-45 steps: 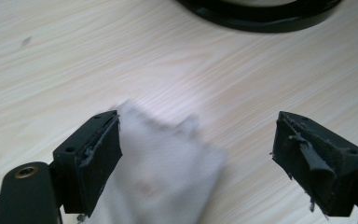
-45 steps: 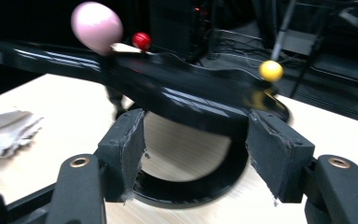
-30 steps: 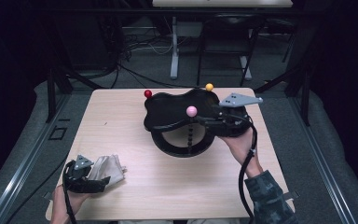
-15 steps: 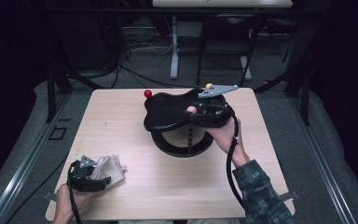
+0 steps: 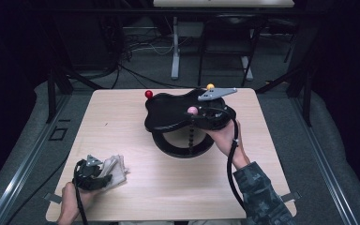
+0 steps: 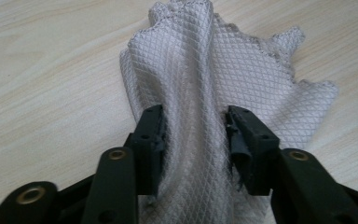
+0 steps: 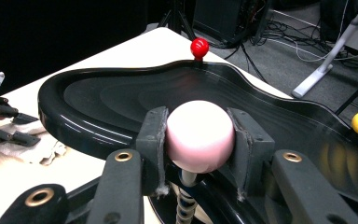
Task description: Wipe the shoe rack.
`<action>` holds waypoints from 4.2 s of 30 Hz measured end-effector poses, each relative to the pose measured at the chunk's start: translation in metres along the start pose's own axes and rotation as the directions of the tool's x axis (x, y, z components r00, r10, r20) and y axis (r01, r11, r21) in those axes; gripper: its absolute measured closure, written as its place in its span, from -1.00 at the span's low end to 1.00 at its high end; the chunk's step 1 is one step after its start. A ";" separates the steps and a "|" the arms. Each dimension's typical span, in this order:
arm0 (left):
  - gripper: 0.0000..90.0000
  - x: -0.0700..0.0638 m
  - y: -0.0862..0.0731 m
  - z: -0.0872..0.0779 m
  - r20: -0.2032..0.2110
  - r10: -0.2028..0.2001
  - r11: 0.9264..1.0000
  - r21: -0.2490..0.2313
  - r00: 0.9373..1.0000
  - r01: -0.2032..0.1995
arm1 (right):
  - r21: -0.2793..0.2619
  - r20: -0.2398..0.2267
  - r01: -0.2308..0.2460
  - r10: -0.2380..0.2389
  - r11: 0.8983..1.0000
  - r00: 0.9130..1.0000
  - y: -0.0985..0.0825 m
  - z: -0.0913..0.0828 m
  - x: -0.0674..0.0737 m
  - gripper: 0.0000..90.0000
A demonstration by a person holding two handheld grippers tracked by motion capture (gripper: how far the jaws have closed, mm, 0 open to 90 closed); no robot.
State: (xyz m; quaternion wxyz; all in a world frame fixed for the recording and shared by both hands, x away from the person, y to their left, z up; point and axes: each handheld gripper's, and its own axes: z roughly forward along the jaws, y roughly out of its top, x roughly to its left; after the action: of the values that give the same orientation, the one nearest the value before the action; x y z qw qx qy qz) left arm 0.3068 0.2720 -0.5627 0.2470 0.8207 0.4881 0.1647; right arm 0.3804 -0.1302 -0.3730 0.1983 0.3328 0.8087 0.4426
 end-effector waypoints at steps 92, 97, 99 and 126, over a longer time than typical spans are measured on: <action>0.81 -0.217 0.154 0.016 0.073 0.156 0.816 -0.572 0.985 -0.087 | 0.028 0.056 0.005 -0.006 1.000 0.998 0.002 0.001 0.008 0.34; 0.80 -0.218 0.146 0.031 0.074 0.153 0.839 -0.537 0.985 -0.090 | 0.027 0.055 0.004 -0.005 1.000 0.998 0.002 0.001 0.008 0.34; 0.80 -0.218 0.143 0.037 0.075 0.148 0.846 -0.525 0.986 -0.087 | 0.028 0.056 0.004 -0.006 1.000 0.998 0.002 0.001 0.008 0.34; 0.80 -0.205 0.135 0.052 0.097 0.097 0.876 -0.481 0.991 -0.039 | 0.031 0.060 0.004 -0.006 1.000 0.998 0.002 0.001 0.009 0.34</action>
State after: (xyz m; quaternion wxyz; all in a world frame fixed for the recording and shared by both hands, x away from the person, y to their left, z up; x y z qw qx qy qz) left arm 0.3348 0.0238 -0.5349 0.4642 0.7593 0.3877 0.2400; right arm 0.3757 -0.1228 -0.3724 0.2186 0.3471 0.8099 0.4192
